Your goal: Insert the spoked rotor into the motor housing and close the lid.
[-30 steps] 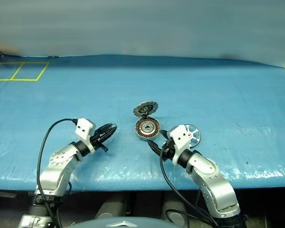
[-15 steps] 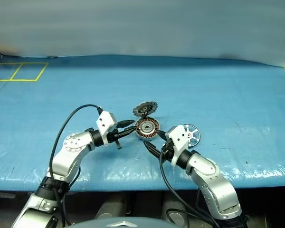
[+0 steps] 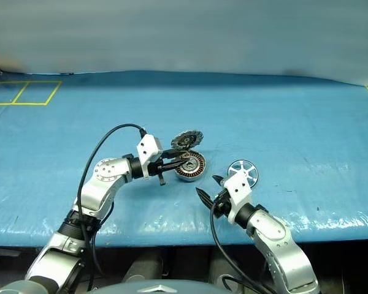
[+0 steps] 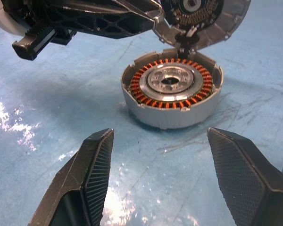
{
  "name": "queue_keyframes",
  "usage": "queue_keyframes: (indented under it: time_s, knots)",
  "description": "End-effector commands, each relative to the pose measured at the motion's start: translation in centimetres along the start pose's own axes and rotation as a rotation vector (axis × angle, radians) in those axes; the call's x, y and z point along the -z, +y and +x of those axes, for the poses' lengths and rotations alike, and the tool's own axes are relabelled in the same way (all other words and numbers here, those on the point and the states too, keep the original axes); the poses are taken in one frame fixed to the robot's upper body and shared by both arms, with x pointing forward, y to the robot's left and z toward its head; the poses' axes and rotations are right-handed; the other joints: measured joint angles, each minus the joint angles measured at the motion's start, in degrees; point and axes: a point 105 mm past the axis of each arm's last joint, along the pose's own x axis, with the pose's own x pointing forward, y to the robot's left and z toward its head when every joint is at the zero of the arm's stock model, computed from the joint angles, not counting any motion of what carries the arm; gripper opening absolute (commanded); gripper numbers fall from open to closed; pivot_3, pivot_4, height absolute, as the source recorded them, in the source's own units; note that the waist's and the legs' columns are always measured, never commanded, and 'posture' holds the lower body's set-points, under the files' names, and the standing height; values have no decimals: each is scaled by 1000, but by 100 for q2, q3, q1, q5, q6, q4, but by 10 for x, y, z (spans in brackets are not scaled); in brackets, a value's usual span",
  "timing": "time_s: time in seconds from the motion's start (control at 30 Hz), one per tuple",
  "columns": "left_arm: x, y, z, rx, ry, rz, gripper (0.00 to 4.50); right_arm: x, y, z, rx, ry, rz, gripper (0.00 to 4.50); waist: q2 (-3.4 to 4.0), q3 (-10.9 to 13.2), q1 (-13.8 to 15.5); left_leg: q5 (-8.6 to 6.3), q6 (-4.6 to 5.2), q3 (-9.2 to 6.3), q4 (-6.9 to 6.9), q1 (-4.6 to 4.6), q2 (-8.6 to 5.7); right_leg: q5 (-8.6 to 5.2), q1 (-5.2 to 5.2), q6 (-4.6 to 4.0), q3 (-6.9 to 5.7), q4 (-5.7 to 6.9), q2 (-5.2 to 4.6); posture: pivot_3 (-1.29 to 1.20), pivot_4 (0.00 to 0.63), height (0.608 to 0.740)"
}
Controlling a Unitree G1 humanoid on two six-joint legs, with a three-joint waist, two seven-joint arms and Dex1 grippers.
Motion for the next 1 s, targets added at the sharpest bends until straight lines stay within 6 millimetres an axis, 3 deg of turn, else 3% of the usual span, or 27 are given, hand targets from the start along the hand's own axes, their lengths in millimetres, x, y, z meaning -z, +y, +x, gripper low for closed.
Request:
queue_keyframes:
  time_s: [0.03, 0.33, 0.43, 0.7, 1.0]
  knots:
    - [-2, -2, 5, 18, 2, 37, 710, -13, 0, 0, 12, -57, -34, 3338, 0, 0, 2, 0, 0, 1, 1, 0, 0, 1, 0, 1, 1, 0, 0, 0, 150, 740]
    - [21, 1, 9, -60, 57, -90, 710, -16, 1, 1, 17, -61, -34, 3338, 0, 0, 9, 2, 3, 0, 4, -1, -2, 5, 3, 8, 2, -2, -2, 0, 150, 740]
    - [19, -2, 10, -55, 35, -149, 710, -17, -3, -2, 46, -74, -5, 3338, 0, 0, 6, 2, 3, -1, 3, -1, -1, 5, 2, 9, 2, -1, -1, 0, 150, 740]
    - [35, 1, 17, -100, 146, -138, 710, -15, -3, -2, 63, -70, 2, 3338, -1, 0, 9, 2, 3, 0, 5, 6, -1, 6, 12, 10, 2, 0, -1, 0, 150, 740]
    - [31, 0, 24, -104, 123, -148, 710, -11, -6, -5, 82, -53, 4, 3338, 0, 0, 10, 3, 5, -2, 7, 6, -3, 8, 14, 13, 2, -1, -2, 0, 150, 740]
